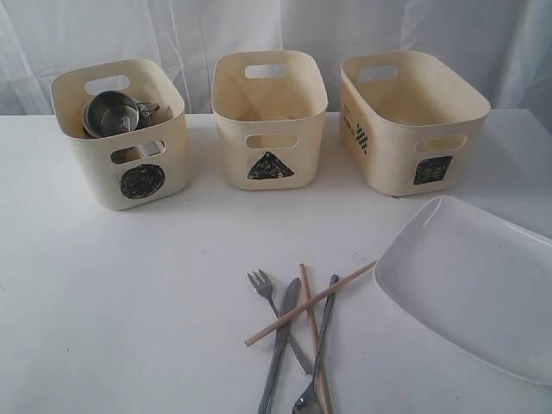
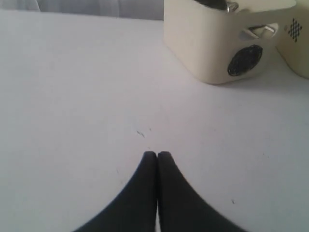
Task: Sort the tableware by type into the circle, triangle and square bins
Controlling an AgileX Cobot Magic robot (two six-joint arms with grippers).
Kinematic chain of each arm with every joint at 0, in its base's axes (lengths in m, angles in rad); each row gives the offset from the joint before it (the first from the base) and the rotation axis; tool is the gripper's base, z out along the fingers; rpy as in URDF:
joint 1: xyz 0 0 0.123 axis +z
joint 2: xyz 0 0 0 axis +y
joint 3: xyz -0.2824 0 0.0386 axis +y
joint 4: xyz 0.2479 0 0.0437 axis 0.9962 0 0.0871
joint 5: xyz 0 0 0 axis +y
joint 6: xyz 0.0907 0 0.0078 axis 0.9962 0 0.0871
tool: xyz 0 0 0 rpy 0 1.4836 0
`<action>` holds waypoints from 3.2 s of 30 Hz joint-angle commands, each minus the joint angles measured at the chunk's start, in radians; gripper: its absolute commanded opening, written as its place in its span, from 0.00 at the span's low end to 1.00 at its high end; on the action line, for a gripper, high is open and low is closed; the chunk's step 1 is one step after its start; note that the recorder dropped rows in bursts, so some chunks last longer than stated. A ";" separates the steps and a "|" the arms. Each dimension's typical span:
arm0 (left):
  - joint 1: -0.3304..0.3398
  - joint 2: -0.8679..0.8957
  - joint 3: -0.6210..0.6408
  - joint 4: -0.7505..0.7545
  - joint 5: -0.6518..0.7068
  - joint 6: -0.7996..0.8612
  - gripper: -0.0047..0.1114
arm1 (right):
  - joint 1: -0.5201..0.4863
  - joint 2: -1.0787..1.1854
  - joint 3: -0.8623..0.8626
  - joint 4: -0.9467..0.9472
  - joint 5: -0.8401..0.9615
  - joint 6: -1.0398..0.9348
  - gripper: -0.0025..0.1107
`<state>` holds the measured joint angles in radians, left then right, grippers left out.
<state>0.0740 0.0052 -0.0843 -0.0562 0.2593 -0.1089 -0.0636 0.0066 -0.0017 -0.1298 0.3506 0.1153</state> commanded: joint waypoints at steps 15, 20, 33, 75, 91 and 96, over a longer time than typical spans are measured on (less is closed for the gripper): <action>0.005 -0.005 0.073 -0.375 0.178 0.306 0.04 | -0.006 -0.007 0.002 0.000 -0.004 -0.008 0.02; 0.005 -0.005 0.073 -0.440 0.090 0.430 0.04 | -0.006 -0.007 0.002 0.000 -0.004 -0.008 0.02; 0.005 -0.005 0.083 -0.354 0.175 0.353 0.04 | -0.006 -0.007 0.002 0.000 -0.004 -0.008 0.02; 0.005 -0.005 0.083 -0.354 0.175 0.366 0.04 | -0.006 -0.007 0.002 0.218 -0.968 0.299 0.02; 0.005 -0.005 0.083 -0.354 0.173 0.367 0.04 | -0.006 0.783 -0.814 -0.815 -0.674 0.841 0.02; 0.005 -0.005 0.083 -0.354 0.173 0.367 0.04 | -0.006 1.121 -0.823 -0.854 -0.331 0.888 0.02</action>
<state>0.0740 0.0036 -0.0124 -0.4110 0.4005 0.2537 -0.0652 0.9745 -0.8243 -0.9459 -0.1932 0.9559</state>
